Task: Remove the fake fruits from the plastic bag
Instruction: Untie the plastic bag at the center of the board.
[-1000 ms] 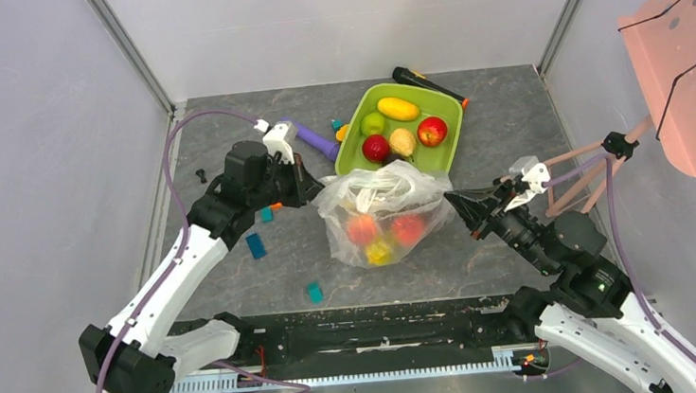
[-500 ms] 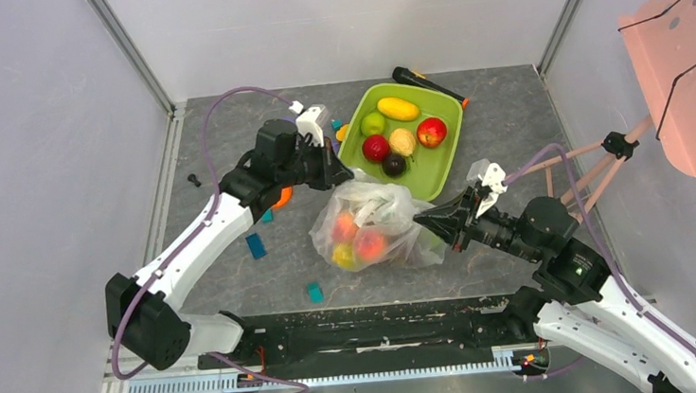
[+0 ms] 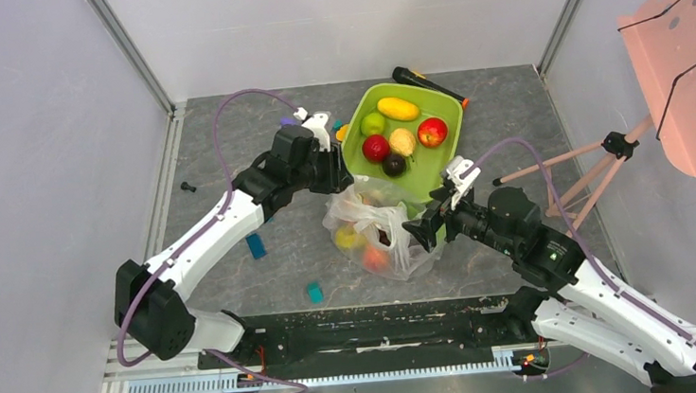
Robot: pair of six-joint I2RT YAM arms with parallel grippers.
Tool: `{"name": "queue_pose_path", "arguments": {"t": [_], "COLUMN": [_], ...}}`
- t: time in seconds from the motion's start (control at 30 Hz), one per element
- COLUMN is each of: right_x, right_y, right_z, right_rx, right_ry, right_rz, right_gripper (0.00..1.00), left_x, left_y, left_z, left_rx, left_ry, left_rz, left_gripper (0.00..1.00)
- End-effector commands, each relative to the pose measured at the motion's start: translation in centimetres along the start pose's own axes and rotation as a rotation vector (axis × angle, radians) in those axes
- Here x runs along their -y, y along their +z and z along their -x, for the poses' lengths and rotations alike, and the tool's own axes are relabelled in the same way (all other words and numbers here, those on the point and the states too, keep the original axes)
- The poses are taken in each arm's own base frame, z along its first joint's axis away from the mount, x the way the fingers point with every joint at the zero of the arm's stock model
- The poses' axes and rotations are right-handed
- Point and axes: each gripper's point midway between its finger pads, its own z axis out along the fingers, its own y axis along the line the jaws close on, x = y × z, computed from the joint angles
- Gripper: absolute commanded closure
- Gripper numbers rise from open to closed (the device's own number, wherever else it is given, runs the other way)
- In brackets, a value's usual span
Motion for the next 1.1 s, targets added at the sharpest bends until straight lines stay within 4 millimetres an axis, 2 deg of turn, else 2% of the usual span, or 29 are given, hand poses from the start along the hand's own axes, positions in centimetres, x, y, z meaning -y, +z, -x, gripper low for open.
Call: {"name": "queue_pose_path", "arguments": {"t": [0.0, 0.07, 0.13, 0.23, 0.33, 0.5, 0.73, 0.87, 1.07], "right_x": [4.4, 5.1, 4.6, 2.1, 1.9, 1.8, 1.4, 1.5, 1.7], "right_y": [0.1, 0.5, 1.1, 2.3, 3.2, 4.9, 5.3, 5.3, 5.1], "right_z": [-0.1, -0.8, -1.1, -1.2, -1.2, -2.3, -3.9, -4.5, -4.9], "right_rx": [-0.043, -0.090, -0.110, -0.102, -0.099, -0.119, -0.116, -0.125, -0.129], "right_ry": [-0.028, -0.033, -0.044, -0.053, -0.051, 0.026, 0.093, 0.102, 0.099], "right_rz": [-0.243, -0.279, -0.241, -0.089, -0.072, -0.073, -0.063, -0.068, -0.078], "right_gripper": [0.03, 0.02, 0.02, 0.02, 0.02, 0.02, 0.08, 0.10, 0.15], "left_x": [-1.3, -0.7, -0.1, 1.0, 2.3, 4.6, 5.9, 5.8, 5.3], "left_y": [-2.1, -3.5, -4.8, -6.2, -6.7, -6.6, -6.1, -5.1, -5.0], "left_z": [2.0, 3.0, 3.6, 3.4, 2.4, -0.5, -2.3, -3.8, -5.5], "left_rx": [0.097, 0.132, 0.153, 0.158, 0.156, 0.074, 0.056, 0.018, 0.023], "left_ry": [0.023, 0.027, 0.033, 0.037, 0.015, -0.095, -0.166, -0.214, -0.286], "left_rz": [0.079, 0.065, 0.047, -0.010, -0.093, -0.218, -0.181, -0.112, -0.027], "left_gripper": [0.43, 0.30, 0.24, 0.20, 0.19, 0.20, 0.20, 0.20, 0.16]}}
